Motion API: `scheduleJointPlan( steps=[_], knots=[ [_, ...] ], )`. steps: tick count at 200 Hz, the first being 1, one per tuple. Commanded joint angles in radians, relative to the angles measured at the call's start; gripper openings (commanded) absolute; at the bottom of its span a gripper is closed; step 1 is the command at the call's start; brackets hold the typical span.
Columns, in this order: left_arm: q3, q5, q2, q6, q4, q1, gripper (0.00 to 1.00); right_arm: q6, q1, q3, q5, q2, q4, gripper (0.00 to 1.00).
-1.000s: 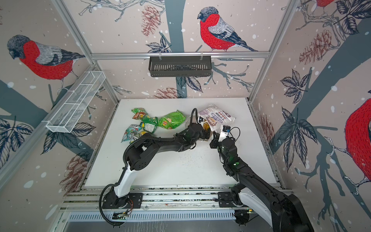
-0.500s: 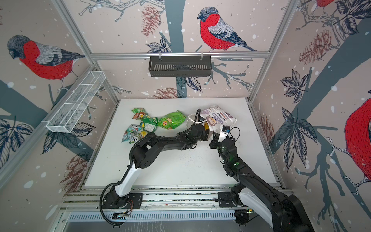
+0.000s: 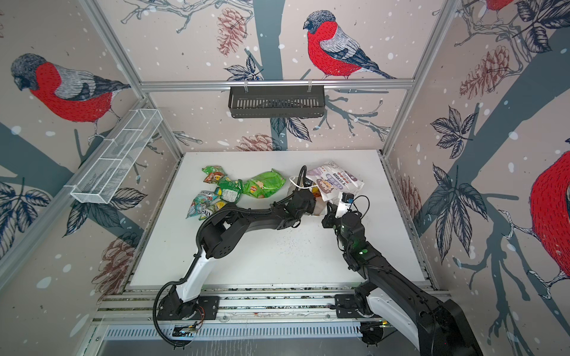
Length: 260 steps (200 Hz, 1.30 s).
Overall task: Take the snacks out of the paper bag
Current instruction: Pick up the snack from the paper bag.
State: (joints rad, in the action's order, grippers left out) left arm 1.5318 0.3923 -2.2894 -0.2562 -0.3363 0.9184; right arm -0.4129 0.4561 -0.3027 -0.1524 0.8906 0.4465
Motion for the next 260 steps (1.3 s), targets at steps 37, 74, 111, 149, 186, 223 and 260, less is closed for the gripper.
scheduleJointPlan(
  steps=[37,74,111,149,186,223,260],
  knots=[
    [-0.025,0.044,0.032,0.018,-0.024,-0.004,0.00,0.008,0.000,0.003,-0.004,-0.001,0.039,0.00],
    [-0.055,0.007,0.056,0.020,-0.042,-0.003,0.00,0.004,-0.002,0.004,-0.006,0.012,0.044,0.00],
    [-0.073,-0.021,0.069,0.023,-0.024,0.000,0.00,-0.021,-0.008,0.002,0.019,-0.002,0.044,0.00],
    [-0.105,-0.011,0.080,0.052,-0.029,0.016,0.00,-0.030,-0.007,0.008,0.022,-0.012,0.052,0.00],
    [-0.129,0.050,0.085,0.103,-0.014,0.039,0.00,-0.038,-0.010,0.013,0.022,-0.025,0.058,0.00],
    [-0.168,0.084,0.107,0.123,-0.014,0.046,0.00,-0.050,-0.015,0.019,0.022,-0.043,0.067,0.00],
    [-0.170,0.108,0.122,0.163,0.000,0.063,0.00,-0.074,-0.018,-0.001,0.020,-0.057,0.061,0.00]
  ],
)
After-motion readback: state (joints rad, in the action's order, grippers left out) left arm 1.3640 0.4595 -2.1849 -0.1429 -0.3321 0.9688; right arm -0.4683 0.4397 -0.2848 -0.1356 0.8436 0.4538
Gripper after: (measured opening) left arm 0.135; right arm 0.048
